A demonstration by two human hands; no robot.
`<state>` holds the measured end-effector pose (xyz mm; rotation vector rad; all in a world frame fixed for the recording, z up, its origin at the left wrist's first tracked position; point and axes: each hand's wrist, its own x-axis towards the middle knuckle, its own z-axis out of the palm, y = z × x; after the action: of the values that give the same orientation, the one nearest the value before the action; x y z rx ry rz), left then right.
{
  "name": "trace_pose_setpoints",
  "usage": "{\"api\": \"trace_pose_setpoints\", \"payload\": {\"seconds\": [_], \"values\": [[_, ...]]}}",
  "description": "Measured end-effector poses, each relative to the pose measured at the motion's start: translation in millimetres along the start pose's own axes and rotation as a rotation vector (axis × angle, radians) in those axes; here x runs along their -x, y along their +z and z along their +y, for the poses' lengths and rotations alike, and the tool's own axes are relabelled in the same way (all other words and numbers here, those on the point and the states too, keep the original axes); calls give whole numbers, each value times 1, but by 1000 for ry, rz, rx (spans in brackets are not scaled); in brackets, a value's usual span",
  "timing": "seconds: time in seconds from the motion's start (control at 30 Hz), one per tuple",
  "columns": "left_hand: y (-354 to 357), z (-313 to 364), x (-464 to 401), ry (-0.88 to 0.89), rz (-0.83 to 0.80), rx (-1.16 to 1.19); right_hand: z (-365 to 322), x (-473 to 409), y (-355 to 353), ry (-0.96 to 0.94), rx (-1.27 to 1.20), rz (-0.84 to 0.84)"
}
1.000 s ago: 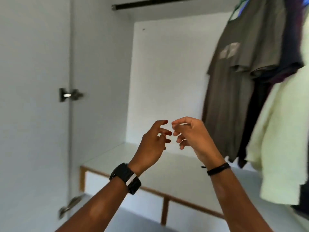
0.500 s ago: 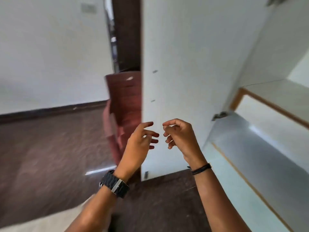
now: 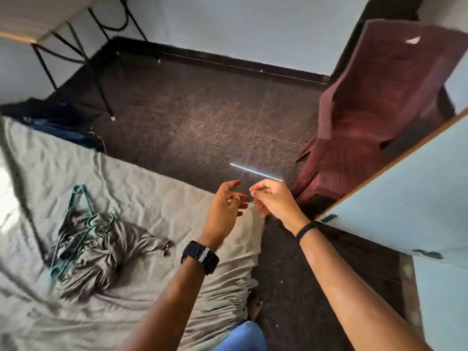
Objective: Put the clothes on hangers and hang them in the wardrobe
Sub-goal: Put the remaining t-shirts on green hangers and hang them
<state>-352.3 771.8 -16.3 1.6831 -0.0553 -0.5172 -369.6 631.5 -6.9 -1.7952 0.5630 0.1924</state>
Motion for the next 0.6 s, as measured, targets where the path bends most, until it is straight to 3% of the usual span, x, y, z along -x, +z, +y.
{"api": "trace_pose_setpoints", "payload": {"seconds": [0.33,0.6], "values": [[-64,-102,-16,-188,147,-48,37,-38,112,75,250,-265],[-137,-223,-22,-233,355,-231,106,-77,224,10,243,-385]]}}
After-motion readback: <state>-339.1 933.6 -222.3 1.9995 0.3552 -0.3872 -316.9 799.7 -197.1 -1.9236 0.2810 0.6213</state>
